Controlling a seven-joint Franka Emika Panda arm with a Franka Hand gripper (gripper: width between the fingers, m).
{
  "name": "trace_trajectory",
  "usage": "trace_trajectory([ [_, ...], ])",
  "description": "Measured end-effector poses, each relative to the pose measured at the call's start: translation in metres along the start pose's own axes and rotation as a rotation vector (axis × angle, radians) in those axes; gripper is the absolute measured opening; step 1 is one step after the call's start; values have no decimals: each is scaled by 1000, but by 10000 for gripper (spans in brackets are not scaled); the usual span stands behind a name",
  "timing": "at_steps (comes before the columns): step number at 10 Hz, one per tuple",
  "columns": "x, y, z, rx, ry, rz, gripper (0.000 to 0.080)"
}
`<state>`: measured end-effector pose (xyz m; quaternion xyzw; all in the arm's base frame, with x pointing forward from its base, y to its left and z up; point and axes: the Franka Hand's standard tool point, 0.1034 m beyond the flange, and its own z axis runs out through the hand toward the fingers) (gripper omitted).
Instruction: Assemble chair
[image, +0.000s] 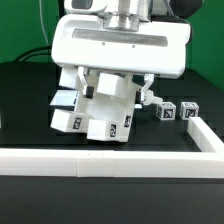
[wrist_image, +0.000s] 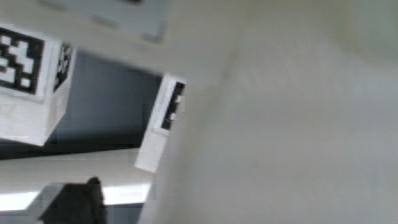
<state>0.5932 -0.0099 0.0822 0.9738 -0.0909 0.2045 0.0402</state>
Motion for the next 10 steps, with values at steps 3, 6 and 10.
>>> trace_trajectory([
  [3, 0, 1, 1, -2, 1, 1, 649],
  [6, -5, 13, 11, -23, 6, 2, 649],
  [10, 8, 39, 21, -53, 53, 24, 649],
])
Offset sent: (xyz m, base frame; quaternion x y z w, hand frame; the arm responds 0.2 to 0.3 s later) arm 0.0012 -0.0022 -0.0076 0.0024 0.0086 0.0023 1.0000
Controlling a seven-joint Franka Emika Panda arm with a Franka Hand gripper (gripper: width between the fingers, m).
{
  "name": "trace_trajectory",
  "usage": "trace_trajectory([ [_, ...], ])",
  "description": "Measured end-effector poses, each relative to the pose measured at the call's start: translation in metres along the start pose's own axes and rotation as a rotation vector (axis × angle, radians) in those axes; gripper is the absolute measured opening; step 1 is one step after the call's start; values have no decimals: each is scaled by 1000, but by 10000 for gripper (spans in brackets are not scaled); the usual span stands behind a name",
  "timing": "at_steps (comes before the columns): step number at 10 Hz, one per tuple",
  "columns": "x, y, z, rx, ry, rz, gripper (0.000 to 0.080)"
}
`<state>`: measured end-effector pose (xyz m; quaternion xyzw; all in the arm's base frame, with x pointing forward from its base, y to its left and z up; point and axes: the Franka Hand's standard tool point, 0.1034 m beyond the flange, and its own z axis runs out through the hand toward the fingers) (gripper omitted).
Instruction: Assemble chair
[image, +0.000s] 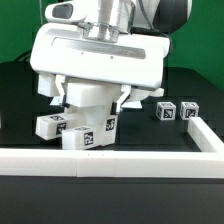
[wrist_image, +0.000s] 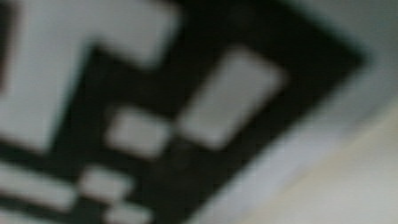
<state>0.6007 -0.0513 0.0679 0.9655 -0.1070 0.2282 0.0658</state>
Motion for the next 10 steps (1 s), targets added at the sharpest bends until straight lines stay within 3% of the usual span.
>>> trace_trajectory([
  [3, 11, 17, 3, -10, 2, 12, 649],
  [6, 23, 28, -9, 0, -21, 40, 649],
  [10, 48, 15, -50, 67, -53, 61, 649],
])
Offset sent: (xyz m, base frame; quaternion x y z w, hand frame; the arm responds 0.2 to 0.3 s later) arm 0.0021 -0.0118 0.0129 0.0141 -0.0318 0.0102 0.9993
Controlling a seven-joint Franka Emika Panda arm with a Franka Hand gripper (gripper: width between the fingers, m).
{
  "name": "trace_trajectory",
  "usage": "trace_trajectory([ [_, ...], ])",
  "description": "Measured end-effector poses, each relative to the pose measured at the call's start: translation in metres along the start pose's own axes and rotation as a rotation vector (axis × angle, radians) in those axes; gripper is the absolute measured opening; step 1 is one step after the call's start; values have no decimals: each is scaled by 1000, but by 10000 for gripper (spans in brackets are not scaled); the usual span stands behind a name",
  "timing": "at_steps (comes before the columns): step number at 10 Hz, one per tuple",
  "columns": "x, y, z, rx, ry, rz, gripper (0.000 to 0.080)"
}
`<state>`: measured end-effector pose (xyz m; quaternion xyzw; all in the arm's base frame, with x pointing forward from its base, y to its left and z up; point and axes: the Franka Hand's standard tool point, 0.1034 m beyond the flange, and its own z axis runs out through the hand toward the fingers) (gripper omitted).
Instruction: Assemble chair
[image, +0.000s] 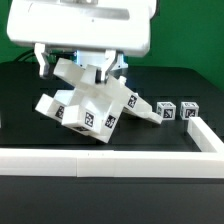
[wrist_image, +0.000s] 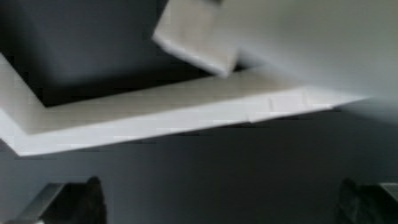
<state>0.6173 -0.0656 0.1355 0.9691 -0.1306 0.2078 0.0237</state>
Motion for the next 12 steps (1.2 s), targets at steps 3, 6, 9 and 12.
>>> trace_trajectory([
  [3, 1, -12, -8, 16, 0, 0, 649],
  [6, 1, -12, -9, 17, 0, 11, 649],
  [9, -18, -9, -34, 34, -16, 134, 649],
  [12, -19, -2, -34, 30, -17, 148, 649],
])
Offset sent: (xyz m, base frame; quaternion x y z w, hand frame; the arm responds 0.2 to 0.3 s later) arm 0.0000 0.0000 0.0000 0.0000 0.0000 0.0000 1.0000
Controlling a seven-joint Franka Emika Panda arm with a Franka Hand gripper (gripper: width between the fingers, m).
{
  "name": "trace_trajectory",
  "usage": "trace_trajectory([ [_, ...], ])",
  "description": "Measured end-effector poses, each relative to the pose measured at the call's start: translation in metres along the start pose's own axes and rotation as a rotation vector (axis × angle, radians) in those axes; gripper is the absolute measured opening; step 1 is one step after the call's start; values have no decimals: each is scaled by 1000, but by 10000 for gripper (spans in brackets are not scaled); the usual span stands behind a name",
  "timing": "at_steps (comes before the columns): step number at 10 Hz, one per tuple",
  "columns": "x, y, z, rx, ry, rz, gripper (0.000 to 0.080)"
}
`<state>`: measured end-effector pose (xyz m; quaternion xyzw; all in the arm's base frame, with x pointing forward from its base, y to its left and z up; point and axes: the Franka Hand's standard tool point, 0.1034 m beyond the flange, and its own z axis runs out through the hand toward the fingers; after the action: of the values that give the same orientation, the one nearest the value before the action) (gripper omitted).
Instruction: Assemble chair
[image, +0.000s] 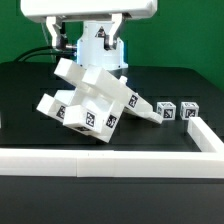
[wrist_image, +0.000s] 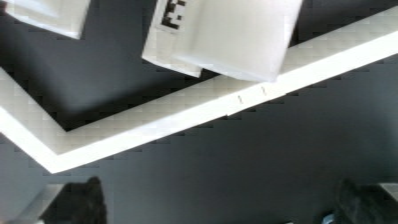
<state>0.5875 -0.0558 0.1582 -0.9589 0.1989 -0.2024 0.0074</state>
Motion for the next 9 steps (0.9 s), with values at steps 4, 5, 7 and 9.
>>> trace_trajectory([
  [4, -15, 27, -3, -8, -26, 139, 649],
  [5, -27, 28, -2, -10, -41, 160, 649],
  [7, -44, 15, 2, -10, -60, 173, 649],
  [9, -43, 16, 2, -12, -59, 170, 649],
])
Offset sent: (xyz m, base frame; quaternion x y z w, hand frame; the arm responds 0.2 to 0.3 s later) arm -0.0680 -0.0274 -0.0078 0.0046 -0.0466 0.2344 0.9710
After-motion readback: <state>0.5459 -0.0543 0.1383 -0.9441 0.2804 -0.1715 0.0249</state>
